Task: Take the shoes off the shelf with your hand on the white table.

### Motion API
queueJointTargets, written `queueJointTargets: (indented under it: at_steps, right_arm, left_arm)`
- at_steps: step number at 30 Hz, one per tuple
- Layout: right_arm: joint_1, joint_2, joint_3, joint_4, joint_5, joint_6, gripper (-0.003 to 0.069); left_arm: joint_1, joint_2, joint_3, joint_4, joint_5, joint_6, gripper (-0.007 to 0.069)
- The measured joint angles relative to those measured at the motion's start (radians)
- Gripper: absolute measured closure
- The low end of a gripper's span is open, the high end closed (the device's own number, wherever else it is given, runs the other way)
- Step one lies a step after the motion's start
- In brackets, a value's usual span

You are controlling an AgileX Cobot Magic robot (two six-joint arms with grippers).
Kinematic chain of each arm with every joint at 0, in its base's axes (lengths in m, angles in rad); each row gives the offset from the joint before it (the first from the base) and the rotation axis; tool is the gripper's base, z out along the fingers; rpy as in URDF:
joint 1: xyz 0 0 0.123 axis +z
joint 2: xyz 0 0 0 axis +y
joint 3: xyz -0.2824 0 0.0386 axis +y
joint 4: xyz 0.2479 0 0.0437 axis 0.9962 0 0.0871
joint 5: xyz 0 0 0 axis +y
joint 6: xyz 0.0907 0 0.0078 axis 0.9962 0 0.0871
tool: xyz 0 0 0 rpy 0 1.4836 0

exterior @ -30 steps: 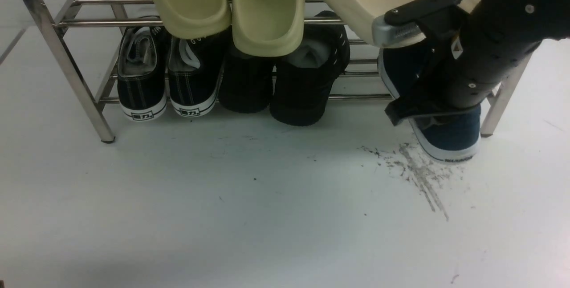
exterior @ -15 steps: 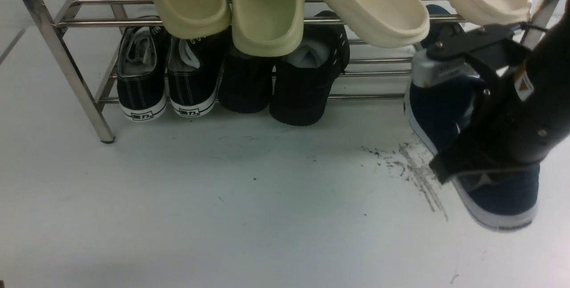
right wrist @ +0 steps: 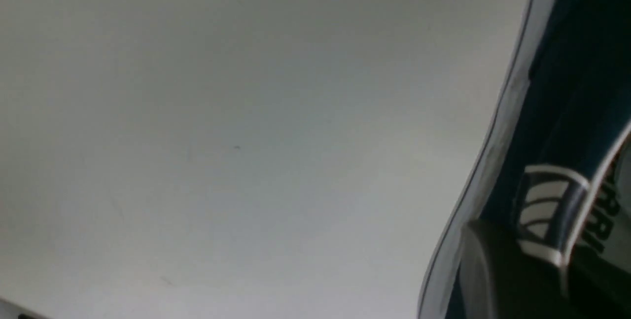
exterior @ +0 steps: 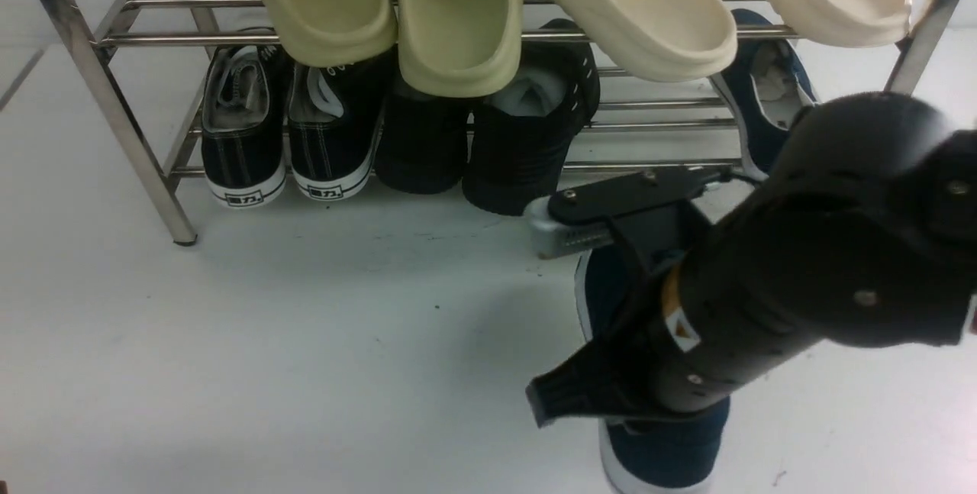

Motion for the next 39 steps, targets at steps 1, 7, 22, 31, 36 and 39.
queueJointTargets:
  at_steps: [1, 7, 22, 31, 36, 39]
  right_arm:
    - [0.000, 0.032, -0.008, 0.001, -0.008, 0.005, 0.0623]
    - [0.000, 0.147, -0.098, 0.021, -0.030, 0.011, 0.0623]
    - [0.059, 0.337, -0.227, 0.031, -0.107, 0.010, 0.0620]
    - [0.067, 0.414, -0.235, 0.001, -0.214, 0.010, 0.0612]
    - [0.068, 0.439, -0.236, -0.037, -0.223, 0.010, 0.0598]
    - [0.069, 0.440, -0.236, -0.037, -0.217, 0.010, 0.0562]
  left_arm:
    - [0.000, 0.000, 0.000, 0.000, 0.000, 0.000, 0.0383]
    - [0.000, 0.000, 0.000, 0.000, 0.000, 0.000, 0.0383]
    - [0.000, 0.000, 0.000, 0.000, 0.000, 0.000, 0.0383]
    - [0.000, 0.000, 0.000, 0.000, 0.000, 0.000, 0.0383]
    - [0.000, 0.000, 0.000, 0.000, 0.000, 0.000, 0.0383]
    - [0.000, 0.000, 0.000, 0.000, 0.000, 0.000, 0.0383]
